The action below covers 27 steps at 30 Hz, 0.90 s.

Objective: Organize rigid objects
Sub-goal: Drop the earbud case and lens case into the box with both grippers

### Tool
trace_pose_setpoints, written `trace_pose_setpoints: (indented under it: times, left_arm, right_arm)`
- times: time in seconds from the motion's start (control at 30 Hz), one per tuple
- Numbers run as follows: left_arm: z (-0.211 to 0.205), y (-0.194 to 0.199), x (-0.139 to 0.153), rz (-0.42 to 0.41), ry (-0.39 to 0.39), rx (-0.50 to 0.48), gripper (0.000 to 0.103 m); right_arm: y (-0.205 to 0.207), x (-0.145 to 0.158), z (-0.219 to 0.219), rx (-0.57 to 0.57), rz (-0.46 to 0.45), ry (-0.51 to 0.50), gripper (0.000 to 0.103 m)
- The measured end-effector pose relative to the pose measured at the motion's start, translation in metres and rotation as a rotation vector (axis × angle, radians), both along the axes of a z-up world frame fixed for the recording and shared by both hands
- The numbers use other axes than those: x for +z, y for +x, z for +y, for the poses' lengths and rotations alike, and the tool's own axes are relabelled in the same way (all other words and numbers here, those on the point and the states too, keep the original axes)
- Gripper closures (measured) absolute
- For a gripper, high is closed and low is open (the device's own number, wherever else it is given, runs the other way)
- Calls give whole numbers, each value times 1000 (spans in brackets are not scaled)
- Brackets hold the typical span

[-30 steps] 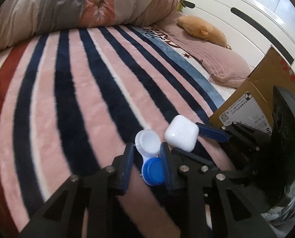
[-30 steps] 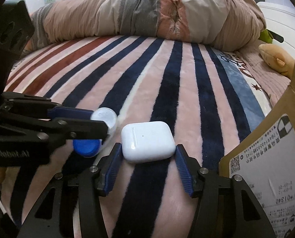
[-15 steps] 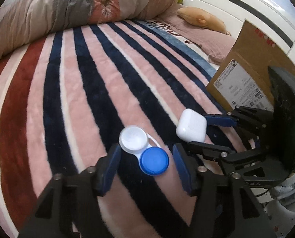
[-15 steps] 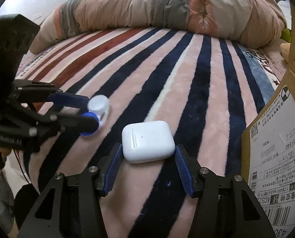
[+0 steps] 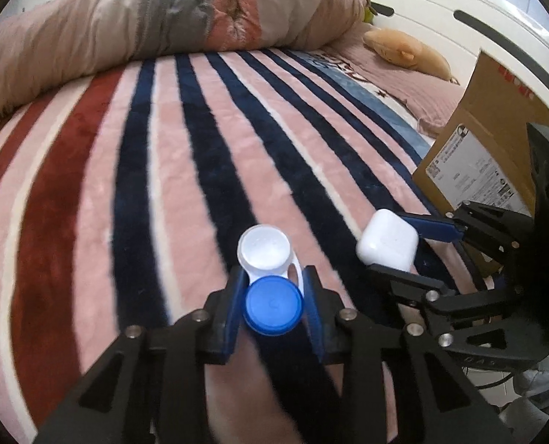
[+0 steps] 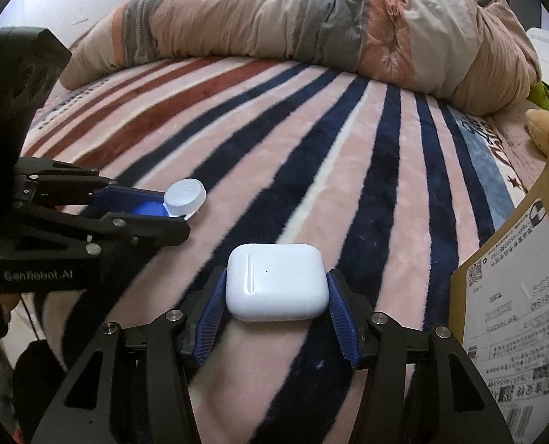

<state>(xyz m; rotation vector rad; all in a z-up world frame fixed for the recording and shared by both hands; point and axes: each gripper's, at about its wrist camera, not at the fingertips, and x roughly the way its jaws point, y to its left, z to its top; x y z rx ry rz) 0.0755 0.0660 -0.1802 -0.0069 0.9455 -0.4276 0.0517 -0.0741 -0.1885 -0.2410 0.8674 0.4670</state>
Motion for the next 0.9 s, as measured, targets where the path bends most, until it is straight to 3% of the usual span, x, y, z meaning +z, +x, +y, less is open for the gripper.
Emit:
trace_pose_setpoints:
  times: [0.27,0.43,0.7,0.9]
  left_arm:
    - [20,-38,52,-97,19,28,75]
    - [15,-64,112,-218,16,7,75]
    - [-52,-77,189,-349,-34,-142,75]
    - [-133,-65,209,-341,-43,-293,75]
  right_arm:
    - [-31,48,11,47,-78,64,53]
    - [-58,99,5,80,-167,126,53]
    - [-87,169,-71,-29,-300,202,53]
    - [-74,180,-155,-172,-275,139,53]
